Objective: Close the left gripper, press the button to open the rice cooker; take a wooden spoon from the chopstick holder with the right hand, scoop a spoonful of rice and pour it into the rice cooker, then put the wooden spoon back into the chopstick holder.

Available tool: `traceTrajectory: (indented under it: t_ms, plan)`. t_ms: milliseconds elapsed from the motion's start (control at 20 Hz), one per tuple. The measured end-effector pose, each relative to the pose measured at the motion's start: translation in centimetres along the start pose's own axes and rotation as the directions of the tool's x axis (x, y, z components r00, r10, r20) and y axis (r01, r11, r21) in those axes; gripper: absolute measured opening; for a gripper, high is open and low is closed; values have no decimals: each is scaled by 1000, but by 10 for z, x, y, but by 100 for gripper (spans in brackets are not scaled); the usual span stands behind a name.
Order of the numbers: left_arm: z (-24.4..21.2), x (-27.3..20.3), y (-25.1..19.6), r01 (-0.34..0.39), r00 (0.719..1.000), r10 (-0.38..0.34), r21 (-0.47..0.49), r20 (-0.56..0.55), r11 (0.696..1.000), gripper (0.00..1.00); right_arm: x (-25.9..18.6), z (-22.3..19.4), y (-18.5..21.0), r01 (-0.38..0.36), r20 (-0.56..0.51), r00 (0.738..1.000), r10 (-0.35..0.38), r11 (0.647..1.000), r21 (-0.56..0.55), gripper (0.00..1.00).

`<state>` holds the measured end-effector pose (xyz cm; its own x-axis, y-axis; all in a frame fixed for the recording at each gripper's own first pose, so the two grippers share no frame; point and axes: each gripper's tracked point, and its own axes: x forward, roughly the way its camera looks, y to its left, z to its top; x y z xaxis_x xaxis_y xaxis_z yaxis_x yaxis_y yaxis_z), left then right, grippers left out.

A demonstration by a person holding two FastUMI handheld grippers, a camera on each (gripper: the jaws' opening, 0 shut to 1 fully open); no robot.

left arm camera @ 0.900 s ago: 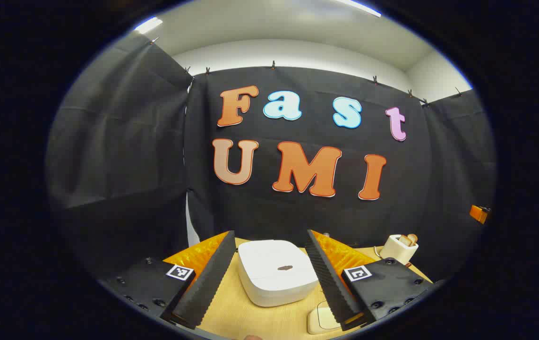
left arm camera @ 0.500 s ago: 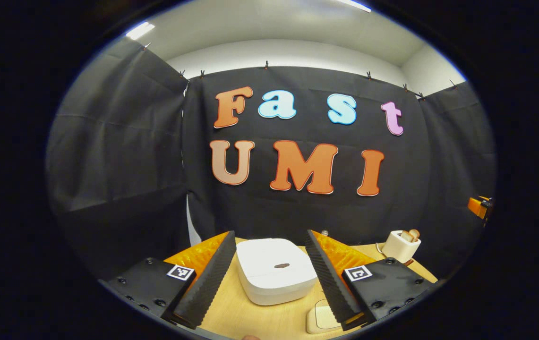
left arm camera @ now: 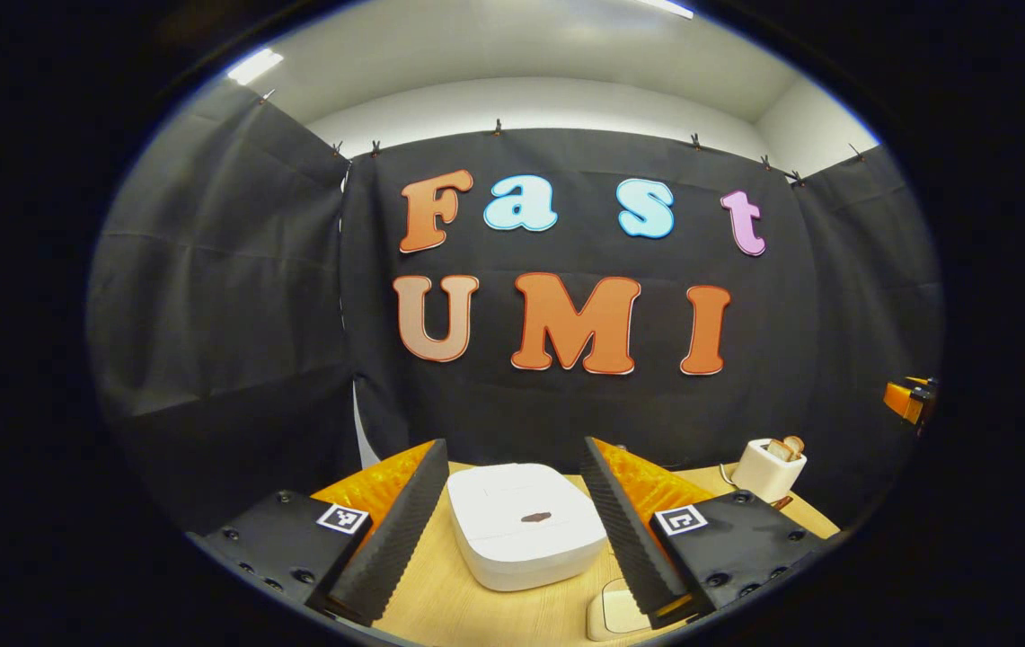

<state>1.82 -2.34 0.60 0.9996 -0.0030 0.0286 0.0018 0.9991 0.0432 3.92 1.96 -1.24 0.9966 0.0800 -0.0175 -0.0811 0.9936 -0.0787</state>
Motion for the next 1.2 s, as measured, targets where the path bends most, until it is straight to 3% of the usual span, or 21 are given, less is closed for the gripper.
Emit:
traceTrajectory:
  t_ms: [200,450,500,550,600,650,700,1050,1200]
  plan:
    - [-3,5,1,-5,1000,5,-1,-8,1000,100,3,-1,-4,6,-7,1000,-6,1000,-4,94]
    - [-1,10,-8,14,1000,-14,25,-9,1000,53,3,-1,-10,15,-8,1000,-16,1000,-9,94]
    - [-3,12,-13,30,999,-30,14,-19,999,57,4,-2,-11,19,-9,1000,-19,1000,-12,94]
    - [-2,12,-8,-9,1000,9,5,-18,1000,57,4,-4,-11,19,-12,1000,-20,1000,-14,94]
    - [1,12,1,-56,998,56,8,-25,998,34,4,-5,-12,18,-17,1000,-18,1000,-12,94]
    - [-2,12,1,-45,998,45,3,-35,999,10,3,-7,-12,18,-21,1000,-18,1000,-11,94]
    - [-7,18,0,-32,998,31,-23,-45,999,5,3,-6,-12,17,-19,1000,-17,1000,-13,94]
    - [-27,63,-20,71,993,-76,-55,-95,996,2,7,-15,-12,1,-23,1000,-1,1000,22,94]
    - [-48,89,-24,84,986,-89,-37,-140,996,5,8,-22,-17,11,-38,999,-10,1000,18,94]
